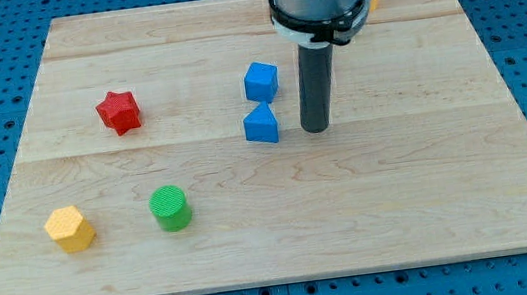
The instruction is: Move the red circle diagonal to the top right of the blue cube
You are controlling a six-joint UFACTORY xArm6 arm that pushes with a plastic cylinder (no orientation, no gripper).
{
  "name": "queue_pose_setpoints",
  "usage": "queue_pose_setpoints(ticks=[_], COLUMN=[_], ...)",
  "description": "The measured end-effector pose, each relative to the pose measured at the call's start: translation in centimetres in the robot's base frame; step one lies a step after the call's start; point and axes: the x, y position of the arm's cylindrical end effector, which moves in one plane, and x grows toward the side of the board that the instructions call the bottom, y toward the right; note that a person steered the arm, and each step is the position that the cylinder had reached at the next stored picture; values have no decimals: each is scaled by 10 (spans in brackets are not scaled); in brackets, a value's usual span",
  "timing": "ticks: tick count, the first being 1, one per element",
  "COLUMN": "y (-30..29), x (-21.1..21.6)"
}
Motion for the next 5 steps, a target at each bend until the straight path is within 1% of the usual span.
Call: queue_pose_setpoints(ticks=[1,4,5], y=[40,37,28], x=[-43,-70,-87])
